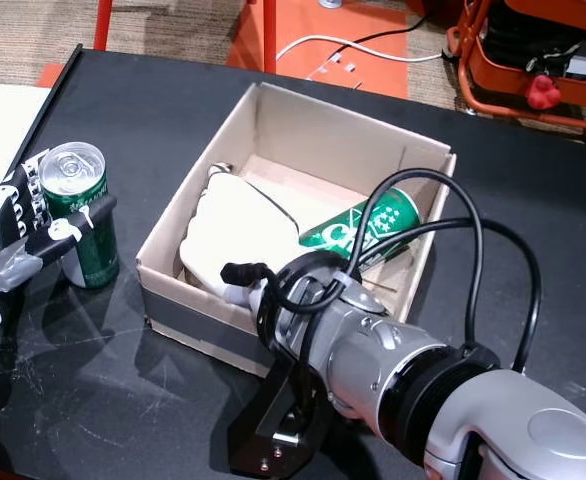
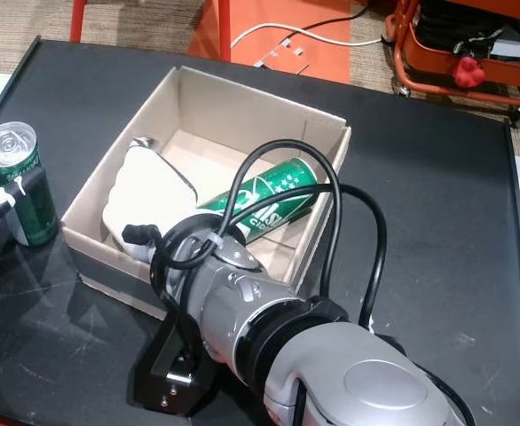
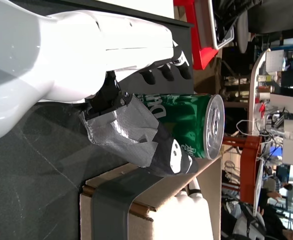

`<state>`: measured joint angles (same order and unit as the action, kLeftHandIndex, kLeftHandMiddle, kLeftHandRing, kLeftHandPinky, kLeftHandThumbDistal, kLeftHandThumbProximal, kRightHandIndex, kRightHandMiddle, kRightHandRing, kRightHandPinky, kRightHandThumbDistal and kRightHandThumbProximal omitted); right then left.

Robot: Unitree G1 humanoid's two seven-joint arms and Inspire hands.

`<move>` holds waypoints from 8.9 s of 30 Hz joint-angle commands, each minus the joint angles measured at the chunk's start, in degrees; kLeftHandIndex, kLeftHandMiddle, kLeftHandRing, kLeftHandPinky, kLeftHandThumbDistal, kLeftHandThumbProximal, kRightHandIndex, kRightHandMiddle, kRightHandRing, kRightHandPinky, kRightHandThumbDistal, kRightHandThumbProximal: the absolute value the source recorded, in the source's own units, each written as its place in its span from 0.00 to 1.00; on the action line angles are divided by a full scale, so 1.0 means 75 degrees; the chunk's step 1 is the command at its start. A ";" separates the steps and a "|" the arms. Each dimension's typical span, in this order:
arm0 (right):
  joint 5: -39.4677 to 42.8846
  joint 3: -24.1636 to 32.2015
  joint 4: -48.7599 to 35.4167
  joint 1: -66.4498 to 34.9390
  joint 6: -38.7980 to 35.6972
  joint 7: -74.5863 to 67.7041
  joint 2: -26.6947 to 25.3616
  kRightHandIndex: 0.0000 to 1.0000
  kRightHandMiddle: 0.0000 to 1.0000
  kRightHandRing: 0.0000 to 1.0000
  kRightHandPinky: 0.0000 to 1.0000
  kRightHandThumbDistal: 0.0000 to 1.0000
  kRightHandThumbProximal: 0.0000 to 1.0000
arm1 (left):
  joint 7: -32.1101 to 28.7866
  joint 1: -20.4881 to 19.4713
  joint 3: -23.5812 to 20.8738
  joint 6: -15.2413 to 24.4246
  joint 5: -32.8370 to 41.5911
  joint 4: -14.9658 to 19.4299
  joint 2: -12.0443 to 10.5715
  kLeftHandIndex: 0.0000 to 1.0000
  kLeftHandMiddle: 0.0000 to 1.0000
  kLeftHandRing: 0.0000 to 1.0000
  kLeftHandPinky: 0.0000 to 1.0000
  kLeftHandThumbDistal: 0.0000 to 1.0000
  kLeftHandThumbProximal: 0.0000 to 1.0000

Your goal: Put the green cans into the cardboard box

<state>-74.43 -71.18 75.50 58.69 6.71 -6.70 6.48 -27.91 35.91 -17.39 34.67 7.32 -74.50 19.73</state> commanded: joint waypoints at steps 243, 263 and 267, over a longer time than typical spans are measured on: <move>1.6019 1.4439 -0.2786 -0.3329 -0.7486 1.1185 -0.2077 0.73 0.65 0.66 0.65 0.82 0.53 | 0.2736 0.2609 0.4942 0.1732 -0.5158 -0.0340 -0.0605 0.52 0.49 0.50 0.55 0.66 0.00; 1.5763 1.4336 -0.2264 -0.2970 -0.7557 1.0909 -0.2072 0.76 0.65 0.66 0.65 0.70 0.52 | 0.3608 0.3526 0.5226 0.2040 -0.5330 -0.0191 -0.0287 0.76 0.73 0.73 0.76 0.84 0.19; 1.5698 1.4317 -0.2083 -0.2859 -0.7675 1.0869 -0.2054 0.77 0.65 0.65 0.65 0.60 0.52 | 0.4674 0.4319 0.5496 0.2257 -0.5876 -0.0030 0.0081 0.95 0.90 0.89 0.86 1.00 0.37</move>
<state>44.37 36.44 59.28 36.66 -50.36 75.03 -8.63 4.39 65.52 22.94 50.10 -35.13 -75.58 19.16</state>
